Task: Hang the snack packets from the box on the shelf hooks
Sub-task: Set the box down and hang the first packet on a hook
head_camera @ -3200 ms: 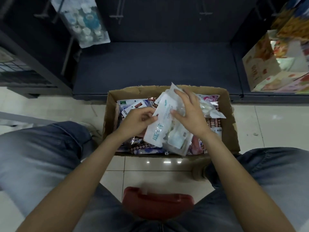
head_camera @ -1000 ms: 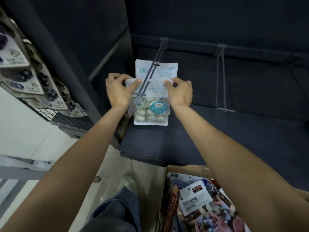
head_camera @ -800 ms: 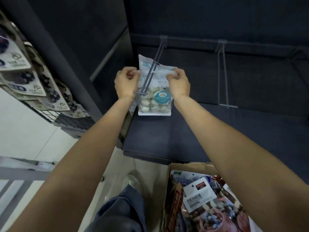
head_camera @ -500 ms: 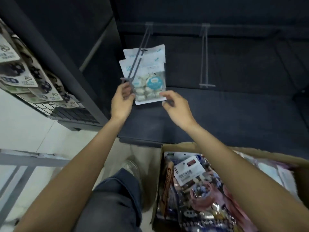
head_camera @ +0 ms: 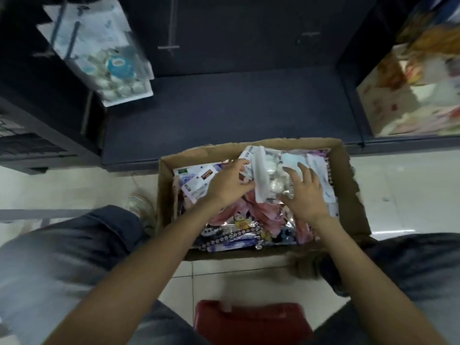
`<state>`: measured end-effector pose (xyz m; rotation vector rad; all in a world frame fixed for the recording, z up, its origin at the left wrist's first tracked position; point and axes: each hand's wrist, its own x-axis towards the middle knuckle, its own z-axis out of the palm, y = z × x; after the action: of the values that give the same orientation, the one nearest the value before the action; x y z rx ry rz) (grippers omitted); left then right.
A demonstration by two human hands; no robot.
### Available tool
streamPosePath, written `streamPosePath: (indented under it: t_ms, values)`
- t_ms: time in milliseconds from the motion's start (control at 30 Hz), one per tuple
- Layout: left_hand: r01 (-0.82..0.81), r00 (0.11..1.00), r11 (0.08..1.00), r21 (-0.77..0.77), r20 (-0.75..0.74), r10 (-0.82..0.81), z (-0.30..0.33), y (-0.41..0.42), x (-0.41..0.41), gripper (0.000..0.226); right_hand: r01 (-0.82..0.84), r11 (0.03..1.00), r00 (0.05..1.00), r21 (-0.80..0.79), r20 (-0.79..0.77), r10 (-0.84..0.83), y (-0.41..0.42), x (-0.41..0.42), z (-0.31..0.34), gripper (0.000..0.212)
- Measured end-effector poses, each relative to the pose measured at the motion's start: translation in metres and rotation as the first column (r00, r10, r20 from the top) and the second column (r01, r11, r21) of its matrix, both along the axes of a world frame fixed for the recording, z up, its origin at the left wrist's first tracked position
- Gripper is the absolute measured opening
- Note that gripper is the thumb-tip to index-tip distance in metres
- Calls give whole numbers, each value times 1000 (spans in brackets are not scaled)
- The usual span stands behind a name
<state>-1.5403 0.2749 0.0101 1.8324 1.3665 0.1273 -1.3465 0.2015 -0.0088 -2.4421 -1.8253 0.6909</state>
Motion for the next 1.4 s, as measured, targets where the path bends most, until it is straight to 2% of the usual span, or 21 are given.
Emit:
streamPosePath:
  t_ms: [67, 100, 133, 200, 267, 333, 400, 467, 567, 633, 733, 800, 867, 967, 1067, 1100, 1167, 1267, 1333, 1400]
  values:
    - [-112, 993, 984, -142, 30, 117, -17, -13, 33, 85, 92, 986, 994, -137, -52, -100, -9, 19, -11, 79]
    - [-95, 995, 989, -115, 1, 96, -24, -19, 46, 92, 71, 978, 992, -194, -91, -90, -13, 26, -17, 83]
    - [-21, 998, 1000, -17, -63, 20, -29, -26, 55, 95, 36, 976, 988, -213, -138, -67, -18, 32, -24, 86]
    - [230, 961, 941, 247, -213, -179, -34, -37, 69, 86, 6, 990, 985, -141, -167, -30, -27, 40, -32, 82]
    - [433, 888, 823, 368, -334, -317, -37, -44, 79, 66, 2, 1000, 993, -23, -114, -5, -32, 44, -34, 71]
    - [479, 856, 786, 391, -409, -318, -38, -45, 86, 50, -23, 998, 996, 61, -89, 28, -34, 46, -30, 56]
    - [488, 846, 771, 410, -439, -302, -42, -39, 86, 39, -10, 995, 991, 96, -130, 22, -33, 47, -21, 45]
    - [500, 848, 735, 459, -433, -306, -38, -32, 81, 26, 13, 991, 980, 132, -197, 13, -33, 51, -13, 45]
    - [326, 945, 732, 598, -174, -279, -23, -26, 61, 7, -53, 985, 960, 166, -265, 96, -37, 61, 7, 55]
    - [190, 975, 754, 629, -34, -217, -5, -22, 42, 9, -139, 972, 935, 190, -297, 192, -42, 65, 32, 60]
    - [33, 991, 800, 600, 87, -106, 23, -11, 6, 13, -170, 923, 902, 346, -322, 287, -50, 64, 74, 65]
    - [-11, 987, 854, 520, 143, -74, 39, -5, -20, 11, -116, 921, 897, 371, -360, 258, -47, 61, 86, 68]
    - [-27, 966, 926, 378, 249, -73, 53, -3, -43, 17, -36, 937, 881, 347, -431, 193, -37, 57, 82, 64]
    - [-88, 939, 976, 197, 343, 15, 63, -3, -68, 22, 6, 931, 882, 365, -441, 167, -20, 41, 71, 33]
    - [-223, 906, 975, 11, 372, 203, 70, -1, -90, 17, 92, 889, 821, 448, -540, 188, -3, 9, 78, 22]
    - [-256, 886, 965, -51, 386, 255, 74, -1, -97, 14, 67, 876, 817, 478, -531, 227, 5, -4, 84, 19]
    - [-281, 853, 951, -127, 422, 308, 86, 0, -105, 22, -43, 820, 846, 570, -416, 334, 20, -25, 100, 16]
    - [-375, 775, 926, -34, 536, 334, 112, 3, -134, 17, -174, 667, 868, 724, -207, 451, 50, -68, 128, 18]
    - [-433, 724, 897, 90, 628, 287, 127, 9, -159, 27, -205, 576, 839, 792, -161, 520, 70, -97, 147, 11]
    - [-511, 707, 835, 202, 652, 274, 138, 16, -185, 29, -197, 497, 806, 845, -148, 573, 91, -128, 160, 8]
